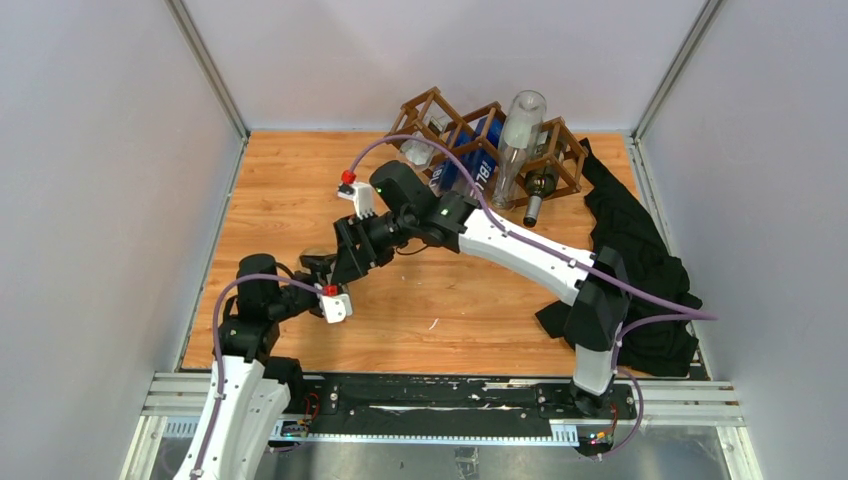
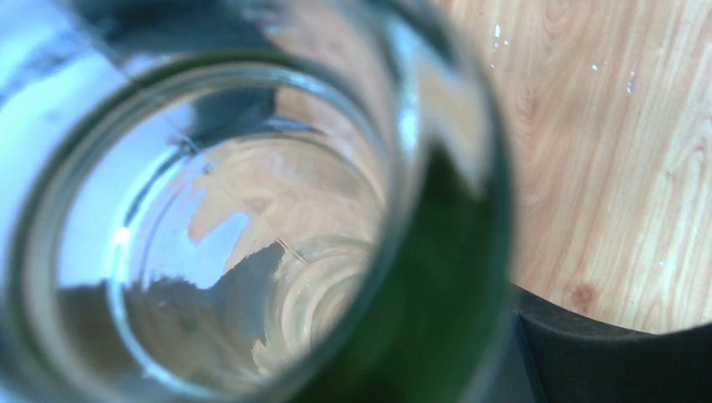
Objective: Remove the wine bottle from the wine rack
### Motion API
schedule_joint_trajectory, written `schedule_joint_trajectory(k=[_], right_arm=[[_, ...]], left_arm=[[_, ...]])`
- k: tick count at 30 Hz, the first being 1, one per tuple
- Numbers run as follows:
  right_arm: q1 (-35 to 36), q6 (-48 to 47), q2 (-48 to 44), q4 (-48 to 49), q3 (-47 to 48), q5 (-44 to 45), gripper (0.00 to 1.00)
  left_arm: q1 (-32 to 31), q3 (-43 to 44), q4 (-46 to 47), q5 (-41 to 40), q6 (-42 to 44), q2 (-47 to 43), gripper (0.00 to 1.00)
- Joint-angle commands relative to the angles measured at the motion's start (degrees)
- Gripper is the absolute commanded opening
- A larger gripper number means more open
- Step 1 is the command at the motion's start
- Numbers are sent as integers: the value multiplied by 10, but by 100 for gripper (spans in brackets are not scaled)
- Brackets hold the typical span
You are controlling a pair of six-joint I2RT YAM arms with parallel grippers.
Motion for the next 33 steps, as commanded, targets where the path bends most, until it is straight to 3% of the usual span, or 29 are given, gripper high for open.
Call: schedule_joint_trajectory(k=[1,5,13,19,33], right_arm=[[-27,-2,-41,-2,-12,16,81],[-67,0,-88,-4,-25,50,91],[-111,-24,-176,-7,-78,148,96],[-110,-36,-186,-12,-110,176,98],[-111,-68,-188,-36,-121,244,100]], left_arm=[[-2,32,132,-1,-36,-2,0],[-2,50,176,-15,-130,16,0],[-1,116,214,-45,-350,92,0],[-2,151,270,-82,-493,154,0],[4,285,327,-162,-558,354,0]])
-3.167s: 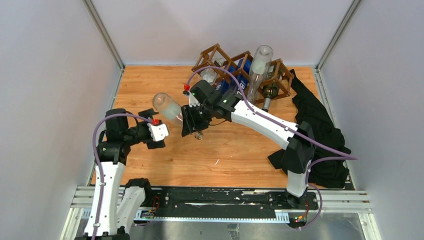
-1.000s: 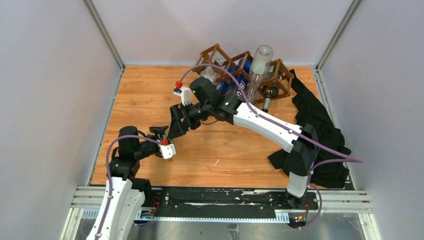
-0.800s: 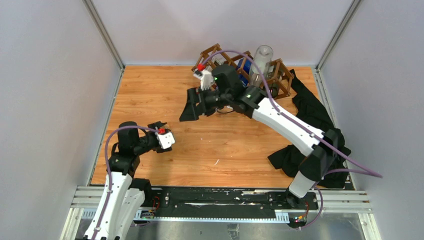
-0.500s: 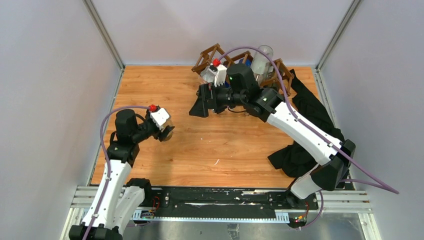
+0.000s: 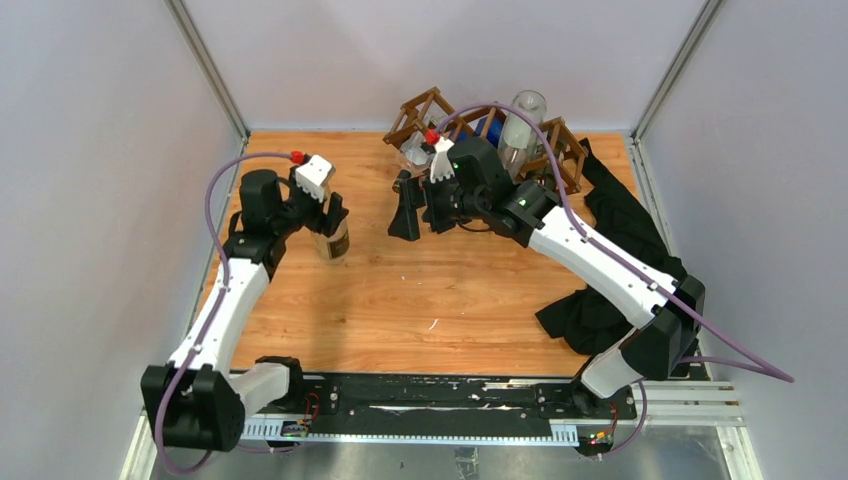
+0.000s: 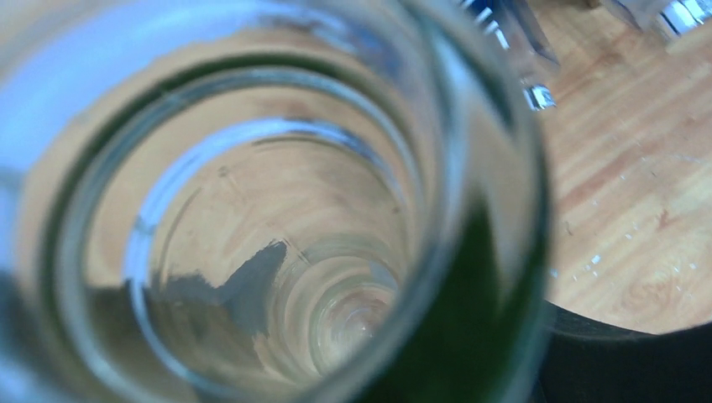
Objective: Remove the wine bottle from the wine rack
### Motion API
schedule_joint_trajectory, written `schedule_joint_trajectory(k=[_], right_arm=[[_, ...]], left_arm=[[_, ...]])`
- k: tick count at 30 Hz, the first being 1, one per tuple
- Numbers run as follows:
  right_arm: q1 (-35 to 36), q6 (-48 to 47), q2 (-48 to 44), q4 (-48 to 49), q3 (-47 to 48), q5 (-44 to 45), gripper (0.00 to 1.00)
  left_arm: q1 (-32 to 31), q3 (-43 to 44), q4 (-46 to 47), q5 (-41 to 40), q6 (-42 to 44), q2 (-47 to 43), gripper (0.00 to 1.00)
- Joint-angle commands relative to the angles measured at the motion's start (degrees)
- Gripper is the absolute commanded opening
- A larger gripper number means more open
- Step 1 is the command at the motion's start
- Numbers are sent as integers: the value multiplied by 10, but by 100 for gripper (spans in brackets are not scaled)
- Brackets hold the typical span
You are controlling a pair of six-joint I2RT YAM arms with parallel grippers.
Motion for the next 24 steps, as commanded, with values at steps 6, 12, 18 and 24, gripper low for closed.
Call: schedule_joint_trajectory(k=[6,12,18,24], right_arm=[[-16,-26,-4,-32,13,64,100],[-66,-7,-3,-32,19,56,100],[-116,1,5,-41,36,52,100],[-160,7,-8,-51,38,49,100]], left_arm=[[6,156,174,-21,-36,157,0],[9,256,193,-38,-46,274,0],[16,322,225,-43,-74,366,0],[19,375,254,-34,-89,440,0]])
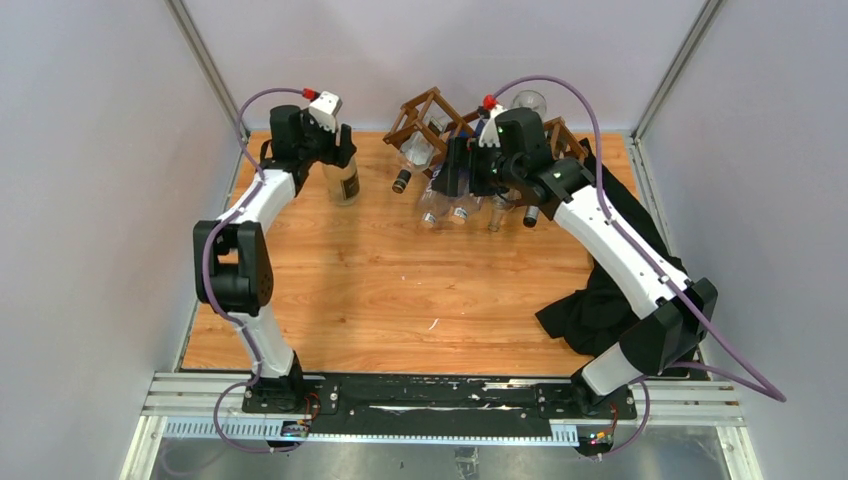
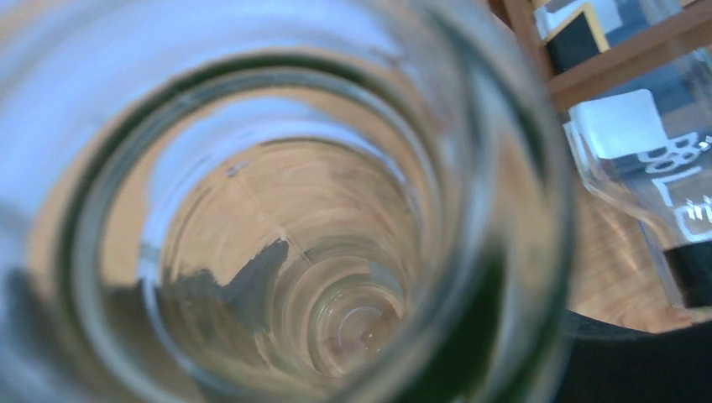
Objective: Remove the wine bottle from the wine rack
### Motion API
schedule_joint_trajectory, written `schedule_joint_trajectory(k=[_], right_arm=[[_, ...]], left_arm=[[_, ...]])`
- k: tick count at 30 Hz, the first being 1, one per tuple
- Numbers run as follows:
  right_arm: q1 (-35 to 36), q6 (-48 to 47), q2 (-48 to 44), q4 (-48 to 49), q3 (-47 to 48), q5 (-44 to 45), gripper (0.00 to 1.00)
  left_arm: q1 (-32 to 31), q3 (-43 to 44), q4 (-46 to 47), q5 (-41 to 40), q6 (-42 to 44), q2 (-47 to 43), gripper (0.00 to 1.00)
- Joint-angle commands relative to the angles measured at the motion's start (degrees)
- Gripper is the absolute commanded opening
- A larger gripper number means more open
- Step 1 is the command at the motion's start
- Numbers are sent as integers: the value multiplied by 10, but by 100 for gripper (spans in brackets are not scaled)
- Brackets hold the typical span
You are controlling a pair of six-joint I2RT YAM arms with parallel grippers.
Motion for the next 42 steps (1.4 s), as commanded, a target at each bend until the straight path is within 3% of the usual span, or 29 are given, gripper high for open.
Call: schedule_joint_trajectory(k=[1,13,25,28,29,31,32,35,42], right_arm=[[-29,9,-13,-21,12,1,100],[-89,14,-63,-28,-46,3,100],[-125,17,-80,-25,-80,18,100],[-128,15,-81,-25,-85,32,100],[-129,15,-81,-25,-87,38,100],[-133,17,-84,-26,-93,49,100],[-135,20,-85,-25,-95,53,100],[-140,25,-86,-27,-100,64,100],[-140,33,-67,-27,-96,92,100]], left_arm=[[4,65,120,11,-21,13,0],[1,146,210,55,-103,117,0],[-10,223,215,65,-93,201,2],[-16,214,214,65,-76,201,10],[-17,210,214,63,-72,200,20],[-19,199,214,61,-64,193,51],[-20,194,212,64,-61,188,61],[-20,189,171,60,-39,167,80],[-16,175,21,44,34,90,100]])
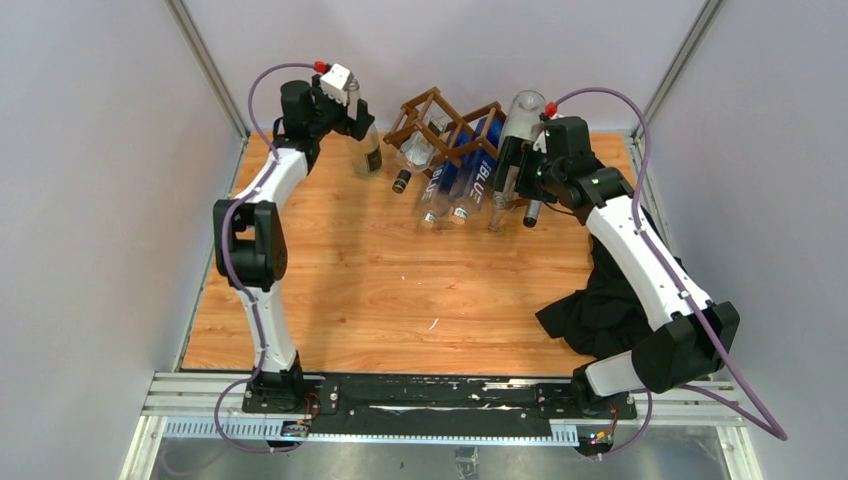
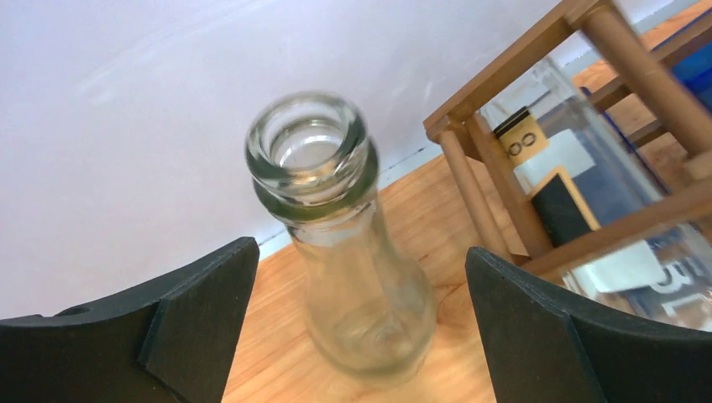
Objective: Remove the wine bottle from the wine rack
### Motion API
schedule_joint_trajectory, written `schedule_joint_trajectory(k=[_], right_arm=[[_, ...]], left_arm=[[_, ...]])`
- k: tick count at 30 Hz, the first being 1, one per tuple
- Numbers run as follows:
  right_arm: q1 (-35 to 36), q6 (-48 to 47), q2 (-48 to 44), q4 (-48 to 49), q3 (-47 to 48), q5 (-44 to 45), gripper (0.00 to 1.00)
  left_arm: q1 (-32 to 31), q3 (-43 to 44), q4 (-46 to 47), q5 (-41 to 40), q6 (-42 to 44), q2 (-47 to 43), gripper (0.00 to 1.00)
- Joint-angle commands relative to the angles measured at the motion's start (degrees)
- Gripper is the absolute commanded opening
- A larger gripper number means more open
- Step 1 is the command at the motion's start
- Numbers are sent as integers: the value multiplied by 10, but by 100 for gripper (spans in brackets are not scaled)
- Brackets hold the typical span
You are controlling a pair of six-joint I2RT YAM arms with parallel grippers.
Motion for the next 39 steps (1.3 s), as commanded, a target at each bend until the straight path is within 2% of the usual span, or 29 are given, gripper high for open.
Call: schedule_joint_trajectory(k=[1,7,11,12,17,21,26,32,39], right_arm=[[-8,9,5,-11,3,34,100],[-8,16,26,2,6,41,100],[-7,24,35,29,-8,55,97],[-7,29,40,32,-8,60,96],[-1,43,55,54,-11,82,93],[2,55,67,58,-11,105,90],[6,65,75,74,-18,105,85],[14,72,89,79,-23,107,77],[14,73,87,89,-25,102,53]], left_arm=[[3,-1,-92,-6,61,-84,100],[12,39,-292,-47,92,-161,100],[35,47,-405,-58,61,-227,100],[61,43,-438,-49,52,-240,100],[121,4,-526,-22,33,-312,100],[130,-20,-587,-77,63,-354,100],[132,-71,-601,-84,70,-411,100],[132,-98,-601,-78,53,-431,100],[132,-121,-603,-66,65,-446,100]])
